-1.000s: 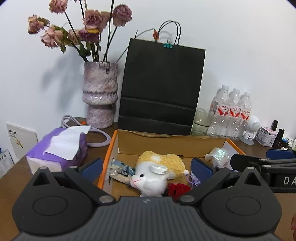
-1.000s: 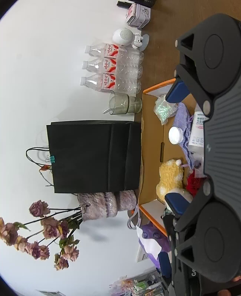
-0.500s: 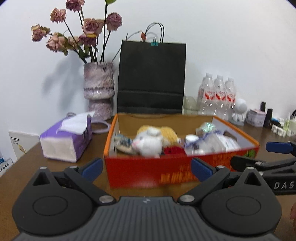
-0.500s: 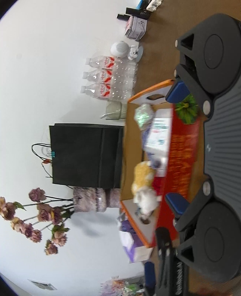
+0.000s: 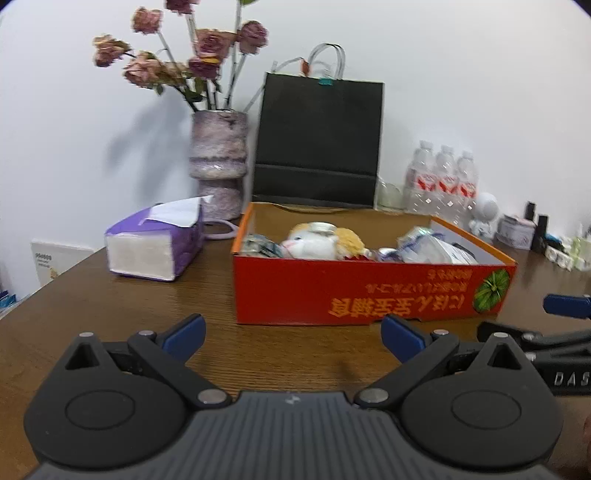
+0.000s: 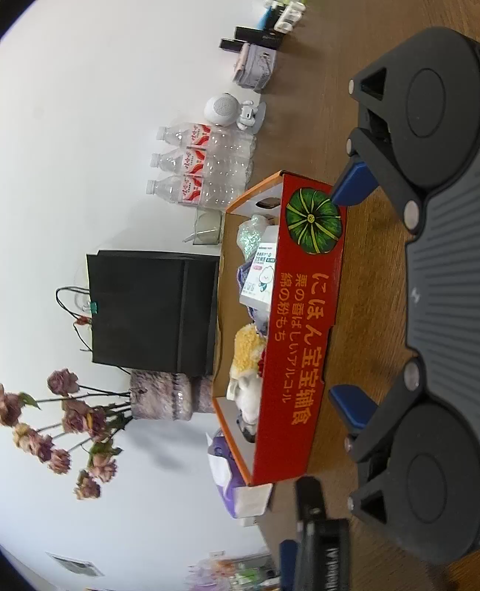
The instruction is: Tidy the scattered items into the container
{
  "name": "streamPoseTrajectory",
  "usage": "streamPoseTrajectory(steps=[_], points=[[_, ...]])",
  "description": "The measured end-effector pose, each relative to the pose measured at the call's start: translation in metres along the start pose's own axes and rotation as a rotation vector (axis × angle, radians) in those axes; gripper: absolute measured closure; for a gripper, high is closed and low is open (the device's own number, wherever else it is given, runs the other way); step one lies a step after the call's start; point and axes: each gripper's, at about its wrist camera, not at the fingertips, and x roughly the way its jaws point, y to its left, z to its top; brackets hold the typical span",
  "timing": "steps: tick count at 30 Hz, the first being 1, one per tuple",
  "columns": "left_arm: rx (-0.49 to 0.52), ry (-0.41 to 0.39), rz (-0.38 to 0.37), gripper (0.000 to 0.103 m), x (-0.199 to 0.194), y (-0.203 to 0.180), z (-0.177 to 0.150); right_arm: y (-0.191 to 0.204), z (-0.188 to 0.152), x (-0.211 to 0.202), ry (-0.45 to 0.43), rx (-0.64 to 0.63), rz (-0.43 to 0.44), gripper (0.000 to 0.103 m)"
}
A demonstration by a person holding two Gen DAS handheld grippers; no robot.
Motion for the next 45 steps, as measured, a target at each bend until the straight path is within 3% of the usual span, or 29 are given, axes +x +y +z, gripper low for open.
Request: streamPoseTrajectory(steps=[11, 45], points=[[0.068, -0.065, 0.035, 0.0, -0.01, -0.012, -0.001, 0.002, -0.001, -0.007, -0.039, 0.0, -0.036, 0.0], [0.062, -0.044, 0.015, 0.0, -0.007, -0.01, -0.001, 0.0, -0.001, -0.007, -0.038, 0.005, -0.034, 0.0]])
